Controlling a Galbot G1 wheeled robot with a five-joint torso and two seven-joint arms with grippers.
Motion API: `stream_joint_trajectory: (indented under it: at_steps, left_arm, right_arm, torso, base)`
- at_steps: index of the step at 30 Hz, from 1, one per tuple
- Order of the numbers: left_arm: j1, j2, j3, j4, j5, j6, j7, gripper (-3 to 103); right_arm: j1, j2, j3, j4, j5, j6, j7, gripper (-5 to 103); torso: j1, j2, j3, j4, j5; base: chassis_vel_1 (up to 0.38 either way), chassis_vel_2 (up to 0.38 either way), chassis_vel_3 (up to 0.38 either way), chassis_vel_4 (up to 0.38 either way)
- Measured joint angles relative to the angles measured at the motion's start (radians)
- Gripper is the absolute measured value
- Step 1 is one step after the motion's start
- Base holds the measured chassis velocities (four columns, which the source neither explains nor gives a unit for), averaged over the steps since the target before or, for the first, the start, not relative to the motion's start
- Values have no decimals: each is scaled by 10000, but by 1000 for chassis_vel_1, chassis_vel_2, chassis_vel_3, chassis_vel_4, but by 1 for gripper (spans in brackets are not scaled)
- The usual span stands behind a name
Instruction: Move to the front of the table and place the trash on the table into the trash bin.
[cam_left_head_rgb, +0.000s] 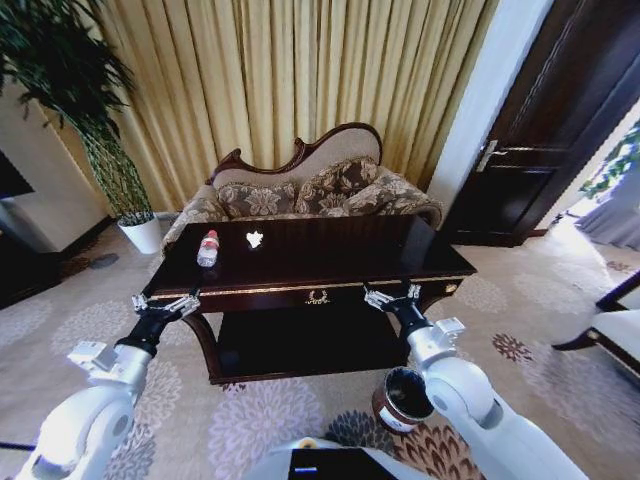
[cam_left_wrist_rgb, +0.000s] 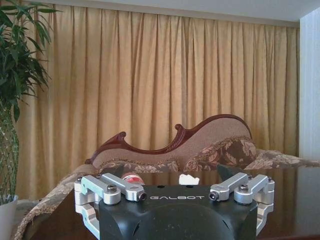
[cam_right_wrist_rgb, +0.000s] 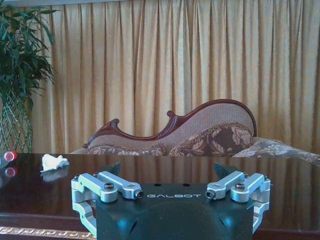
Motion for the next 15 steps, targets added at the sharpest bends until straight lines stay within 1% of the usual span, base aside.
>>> stream_joint_trajectory:
  at_steps: [15]
  left_arm:
    - [-10,-53,65,3,13,-28,26,100]
  right_arm:
    - [29,28,-20,41,18,-74,57,100]
  torso:
    - [0,0,0,0,1]
  base:
    - [-82,82,84,-85]
